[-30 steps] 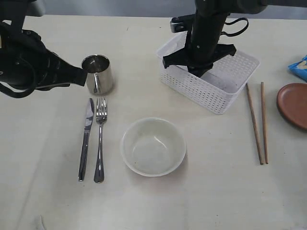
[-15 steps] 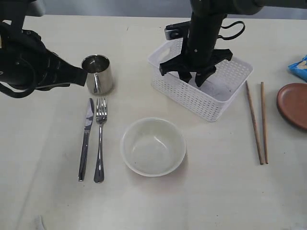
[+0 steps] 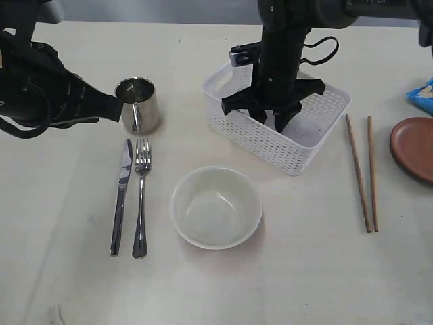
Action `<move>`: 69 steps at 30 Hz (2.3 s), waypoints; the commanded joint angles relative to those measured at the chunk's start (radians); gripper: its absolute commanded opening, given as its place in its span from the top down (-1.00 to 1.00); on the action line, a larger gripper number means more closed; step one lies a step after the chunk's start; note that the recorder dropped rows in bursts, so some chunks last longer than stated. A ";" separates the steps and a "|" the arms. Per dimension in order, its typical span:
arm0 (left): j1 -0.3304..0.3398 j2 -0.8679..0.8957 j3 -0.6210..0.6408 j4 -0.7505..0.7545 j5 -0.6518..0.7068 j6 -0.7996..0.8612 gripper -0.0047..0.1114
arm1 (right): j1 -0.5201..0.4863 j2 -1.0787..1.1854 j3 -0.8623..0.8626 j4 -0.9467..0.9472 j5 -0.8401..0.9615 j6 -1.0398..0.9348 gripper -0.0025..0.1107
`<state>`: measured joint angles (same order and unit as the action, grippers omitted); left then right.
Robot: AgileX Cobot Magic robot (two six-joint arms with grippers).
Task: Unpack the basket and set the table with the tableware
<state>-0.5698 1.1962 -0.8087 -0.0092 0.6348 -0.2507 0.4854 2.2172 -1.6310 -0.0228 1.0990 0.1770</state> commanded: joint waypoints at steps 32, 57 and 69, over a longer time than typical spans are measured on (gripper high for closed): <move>0.000 -0.009 -0.001 -0.022 -0.005 0.008 0.92 | -0.075 -0.153 0.003 -0.064 -0.100 0.034 0.84; 0.000 -0.009 -0.001 -0.022 -0.003 0.011 0.92 | -0.193 -0.148 0.003 -0.117 -0.080 -0.345 0.05; 0.000 -0.009 -0.001 -0.022 -0.005 0.011 0.92 | -0.193 -0.118 0.003 -0.116 -0.087 -0.404 0.96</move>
<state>-0.5698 1.1962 -0.8087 -0.0187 0.6348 -0.2473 0.3005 2.1017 -1.6258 -0.1375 1.0200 -0.2157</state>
